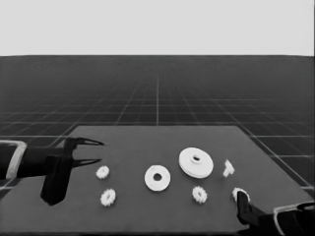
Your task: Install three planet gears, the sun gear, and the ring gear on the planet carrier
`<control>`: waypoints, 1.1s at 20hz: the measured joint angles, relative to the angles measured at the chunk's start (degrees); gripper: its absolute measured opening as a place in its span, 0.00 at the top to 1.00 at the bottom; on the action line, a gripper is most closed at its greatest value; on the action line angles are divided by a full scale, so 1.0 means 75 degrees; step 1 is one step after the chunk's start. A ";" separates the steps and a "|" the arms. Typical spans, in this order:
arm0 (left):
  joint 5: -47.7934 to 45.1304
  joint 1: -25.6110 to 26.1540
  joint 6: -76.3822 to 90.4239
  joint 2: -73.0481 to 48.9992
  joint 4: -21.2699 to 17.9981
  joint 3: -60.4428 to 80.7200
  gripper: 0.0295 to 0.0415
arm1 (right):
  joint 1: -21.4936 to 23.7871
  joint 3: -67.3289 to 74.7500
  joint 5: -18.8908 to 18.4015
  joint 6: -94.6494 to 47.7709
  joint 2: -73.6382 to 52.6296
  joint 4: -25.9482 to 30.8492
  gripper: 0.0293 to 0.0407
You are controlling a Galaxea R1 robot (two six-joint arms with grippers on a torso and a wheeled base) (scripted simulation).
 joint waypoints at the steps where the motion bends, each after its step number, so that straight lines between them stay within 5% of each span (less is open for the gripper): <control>1: 0.0376 0.0540 -0.0020 -0.0021 -0.0559 0.0544 1.00 | -0.0413 0.0404 0.0177 -0.0025 0.0104 0.0578 1.00; 2: 0.0226 0.0342 -0.0012 -0.0013 -0.0334 0.0327 0.99 | -0.0258 0.0225 0.0103 -0.0015 0.0061 0.0340 0.87; 3: 0.0136 0.0220 -0.0007 -0.0010 -0.0197 0.0192 0.84 | -0.0167 0.0120 0.0059 -0.0009 0.0035 0.0201 0.62; 4: 0.0083 0.0149 -0.0004 -0.0009 -0.0117 0.0114 0.57 | -0.0114 0.0060 0.0034 -0.0005 0.0020 0.0119 0.34; 5: 0.2753 0.1859 -0.3710 0.0849 0.3480 -0.0860 0.27 | -0.0085 0.0026 0.0019 -0.0003 0.0011 0.0071 0.24; 6: 0.5365 0.2315 -0.7262 0.2249 0.2987 -0.2260 0.09 | -0.0067 0.0006 0.0010 -0.0002 0.0006 0.0043 0.21; 8: 0.6023 0.2419 -0.9446 0.3736 0.0268 -0.5253 0.19 | -0.0051 -0.0013 0.0002 -0.0001 0.0002 0.0017 0.19; 11: 0.6003 0.2520 -0.9665 0.4461 -0.1056 -0.7302 0.25 | -0.0044 -0.0020 -0.0001 0.0000 0.0000 0.0006 0.19; 14: 0.6025 0.2546 -0.9606 0.4664 -0.1335 -0.7867 0.25 | -0.0043 -0.0021 -0.0002 0.0000 0.0000 0.0004 0.19; 17: 0.5218 0.3753 -0.9321 0.5059 -0.0509 -0.8750 0.25 | -0.0043 -0.0021 -0.0002 0.0000 -0.0001 0.0004 0.19; 22: 0.5000 0.4006 -0.9199 0.5215 -0.0366 -0.9094 0.25 | -0.0043 -0.0021 -0.0002 0.0000 -0.0001 0.0003 0.19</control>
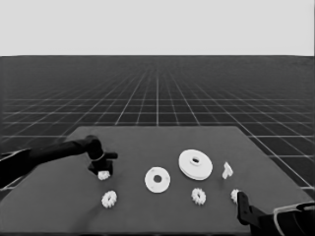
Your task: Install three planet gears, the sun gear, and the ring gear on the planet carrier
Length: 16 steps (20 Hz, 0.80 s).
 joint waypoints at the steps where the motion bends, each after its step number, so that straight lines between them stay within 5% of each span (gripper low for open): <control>1: -0.0007 0.0006 0.0004 0.0005 0.0004 -0.0011 0.25 | 0.0000 0.0000 0.0000 0.0000 0.0000 0.0000 0.19; 2: -0.0011 0.0010 0.0006 0.0007 0.0007 -0.0017 0.25 | 0.0000 0.0000 0.0000 0.0000 0.0000 0.0000 0.19; 4: -0.0015 0.0013 0.0008 0.0009 0.0009 -0.0023 0.85 | 0.0000 0.0000 0.0000 0.0000 0.0000 0.0000 0.19; 12: -0.0016 0.0011 0.0009 0.0010 0.0011 -0.0026 0.86 | 0.0000 0.0000 0.0000 0.0000 0.0000 0.0000 0.19; 16: 0.0918 -0.1268 -0.0366 -0.0471 -0.0887 0.1017 0.86 | 0.0000 0.0000 0.0000 0.0000 0.0000 0.0000 0.19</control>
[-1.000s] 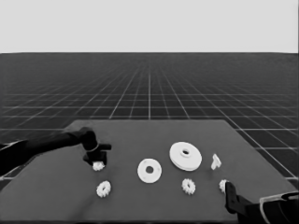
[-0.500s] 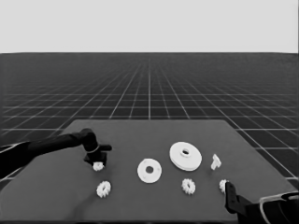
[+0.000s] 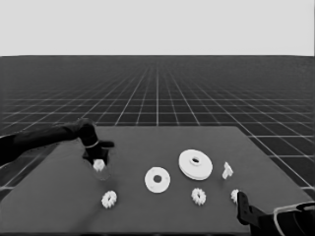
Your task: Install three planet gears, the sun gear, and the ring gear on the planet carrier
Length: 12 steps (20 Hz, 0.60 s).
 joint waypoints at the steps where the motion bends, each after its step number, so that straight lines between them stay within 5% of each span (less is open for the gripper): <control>1: 0.0048 -0.0080 -0.0005 -0.0009 -0.0063 0.0019 0.86 | 0.0000 0.0000 0.0000 0.0000 0.0000 0.0000 0.19; 6: 0.0110 -0.0178 -0.0006 -0.0016 -0.0148 0.0033 0.86 | 0.0000 0.0000 0.0000 0.0000 0.0000 0.0000 0.19; 8: 0.0520 -0.0224 -0.2612 0.2597 0.0052 -0.0299 0.86 | 0.0000 0.0000 0.0000 0.0000 0.0000 0.0000 0.19; 12: 0.0497 -0.0234 -0.2449 0.4890 -0.0007 -0.2404 0.86 | 0.0000 0.0000 0.0000 0.0000 0.0000 0.0000 0.19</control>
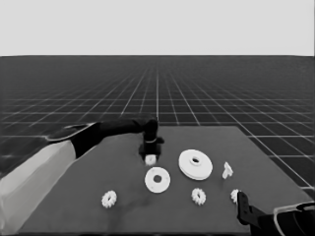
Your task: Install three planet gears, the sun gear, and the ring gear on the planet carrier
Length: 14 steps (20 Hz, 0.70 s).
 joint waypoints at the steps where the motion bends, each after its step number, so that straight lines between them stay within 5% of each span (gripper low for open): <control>1: -0.0008 0.0001 0.0057 0.0128 -0.0005 -0.0186 0.86 | 0.0000 0.0000 0.0000 0.0000 0.0000 0.0000 0.19; 4: -0.0017 0.0003 0.0129 0.0270 -0.0010 -0.0413 0.86 | 0.0000 0.0000 0.0000 0.0000 0.0000 0.0000 0.19; 8: -0.0487 0.0988 0.0569 0.0543 0.0849 -0.1225 0.86 | 0.0000 0.0000 0.0000 0.0000 0.0000 0.0000 0.19; 14: -0.0569 0.1096 0.0650 0.0597 0.0946 -0.1382 0.86 | 0.0000 0.0000 0.0000 0.0000 0.0000 0.0000 0.19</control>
